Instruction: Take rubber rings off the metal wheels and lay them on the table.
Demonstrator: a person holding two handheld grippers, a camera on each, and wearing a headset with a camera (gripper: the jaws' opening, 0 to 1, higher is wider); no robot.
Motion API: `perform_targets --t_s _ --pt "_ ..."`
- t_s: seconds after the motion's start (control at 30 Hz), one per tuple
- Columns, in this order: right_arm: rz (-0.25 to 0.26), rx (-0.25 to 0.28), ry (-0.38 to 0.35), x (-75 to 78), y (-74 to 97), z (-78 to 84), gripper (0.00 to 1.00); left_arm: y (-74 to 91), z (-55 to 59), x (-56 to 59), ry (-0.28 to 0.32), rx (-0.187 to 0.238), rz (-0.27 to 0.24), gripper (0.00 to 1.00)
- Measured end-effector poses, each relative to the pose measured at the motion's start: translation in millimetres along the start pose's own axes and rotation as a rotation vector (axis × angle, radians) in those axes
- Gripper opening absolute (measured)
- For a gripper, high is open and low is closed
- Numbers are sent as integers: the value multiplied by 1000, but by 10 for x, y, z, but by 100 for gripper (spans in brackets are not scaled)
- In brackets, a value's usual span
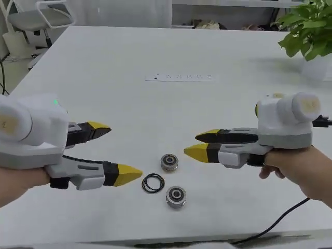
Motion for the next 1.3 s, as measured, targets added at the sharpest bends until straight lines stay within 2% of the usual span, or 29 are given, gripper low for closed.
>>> perform_targets --t_s 0.53,0.8,1.3 --pt "64 -35 105 -155 431 170 56 167 60 150 8 -8 -19 72" --pt "80 -65 136 -215 541 302 66 230 94 222 13 -14 -26 73" --pt "92 -79 139 -259 677 439 70 261 168 377 -3 -41 -16 73"
Point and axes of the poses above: the centre of the closed fingertips' face, and the gripper's own axes: y roughly backward along the fingers, x roughly to its right, z roughly out of its underside, the point moved 7 cm from there along y, roughly backward along the fingers, and after that the axes turned 7 degrees about -x, right-handed, at the moved point
